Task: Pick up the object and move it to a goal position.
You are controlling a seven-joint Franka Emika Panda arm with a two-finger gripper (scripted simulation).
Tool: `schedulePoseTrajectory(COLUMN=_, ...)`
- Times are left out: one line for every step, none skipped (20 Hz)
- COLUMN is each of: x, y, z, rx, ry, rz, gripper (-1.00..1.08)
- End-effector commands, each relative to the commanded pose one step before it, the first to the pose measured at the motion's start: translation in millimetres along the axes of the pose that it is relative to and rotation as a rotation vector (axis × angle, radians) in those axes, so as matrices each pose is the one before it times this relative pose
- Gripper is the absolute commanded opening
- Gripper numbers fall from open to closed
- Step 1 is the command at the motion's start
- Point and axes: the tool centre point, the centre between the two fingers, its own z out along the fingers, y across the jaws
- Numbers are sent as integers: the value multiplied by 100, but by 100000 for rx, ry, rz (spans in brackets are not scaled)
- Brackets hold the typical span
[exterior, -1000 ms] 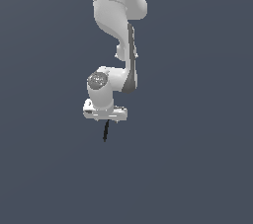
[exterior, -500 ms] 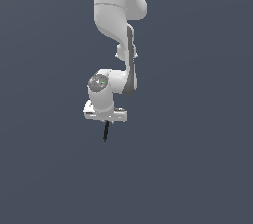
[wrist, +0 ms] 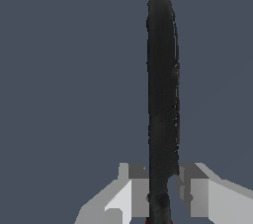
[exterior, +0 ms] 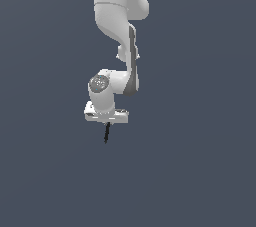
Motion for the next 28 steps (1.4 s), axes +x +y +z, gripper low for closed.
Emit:
schedulePoseTrajectory(x=93, y=174, z=-569, rx=-18, ry=126, rz=30, gripper=-100)
schedulePoseTrajectory(x=34, y=104, z=-349, rx=0, ry=0, rz=0, gripper=-100)
schedulePoseTrajectory(x=41, y=124, z=-416, rx=0, ry=0, rz=0, gripper=-100)
schedulePoseTrajectory(x=48, y=144, z=-483, rx=0, ry=0, rz=0, gripper=-100)
schedulePoseTrajectory(x=55, y=163, z=-549, rx=0, ry=0, rz=0, gripper=-100)
schedulePoseTrajectory(x=61, y=182, z=-612, rx=0, ry=0, rz=0, gripper=-100)
schedulePoseTrajectory(x=68, y=200, z=-674, rx=0, ry=0, rz=0, gripper=-100)
schedulePoseTrajectory(x=74, y=217, z=-733, rx=0, ry=0, rz=0, gripper=-100)
schedulePoseTrajectory(x=80, y=234, z=-790, rx=0, ry=0, rz=0, gripper=-100)
schedulePoseTrajectory(x=87, y=250, z=-845, rx=0, ry=0, rz=0, gripper=-100)
schedulePoseTrajectory(x=93, y=266, z=-898, rx=0, ry=0, rz=0, gripper=-100)
schedulePoseTrajectory(x=99, y=281, z=-950, rx=0, ry=0, rz=0, gripper=-100)
schedulePoseTrajectory(x=106, y=295, z=-999, rx=0, ry=0, rz=0, gripper=-100)
schedulePoseTrajectory(x=112, y=310, z=-1048, rx=0, ry=0, rz=0, gripper=-100)
schedulePoseTrajectory(x=118, y=322, z=-1092, rx=0, ry=0, rz=0, gripper=-100)
schedulePoseTrajectory(x=123, y=331, z=-1122, rx=0, ry=0, rz=0, gripper=-100)
schedulePoseTrajectory(x=126, y=337, z=-1140, rx=0, ry=0, rz=0, gripper=-100)
schedulePoseTrajectory(x=130, y=340, z=-1152, rx=0, ry=0, rz=0, gripper=-100)
schedulePoseTrajectory(x=132, y=341, z=-1151, rx=0, ry=0, rz=0, gripper=-100)
schedulePoseTrajectory(x=132, y=337, z=-1138, rx=0, ry=0, rz=0, gripper=-100)
schedulePoseTrajectory(x=133, y=333, z=-1124, rx=0, ry=0, rz=0, gripper=-100)
schedulePoseTrajectory(x=134, y=330, z=-1112, rx=0, ry=0, rz=0, gripper=-100)
schedulePoseTrajectory(x=135, y=327, z=-1100, rx=0, ry=0, rz=0, gripper=-100)
schedulePoseTrajectory(x=136, y=324, z=-1088, rx=0, ry=0, rz=0, gripper=-100)
schedulePoseTrajectory(x=138, y=321, z=-1076, rx=0, ry=0, rz=0, gripper=-100)
schedulePoseTrajectory(x=139, y=319, z=-1065, rx=0, ry=0, rz=0, gripper=-100)
schedulePoseTrajectory(x=141, y=316, z=-1054, rx=0, ry=0, rz=0, gripper=-100)
schedulePoseTrajectory(x=143, y=313, z=-1042, rx=0, ry=0, rz=0, gripper=-100)
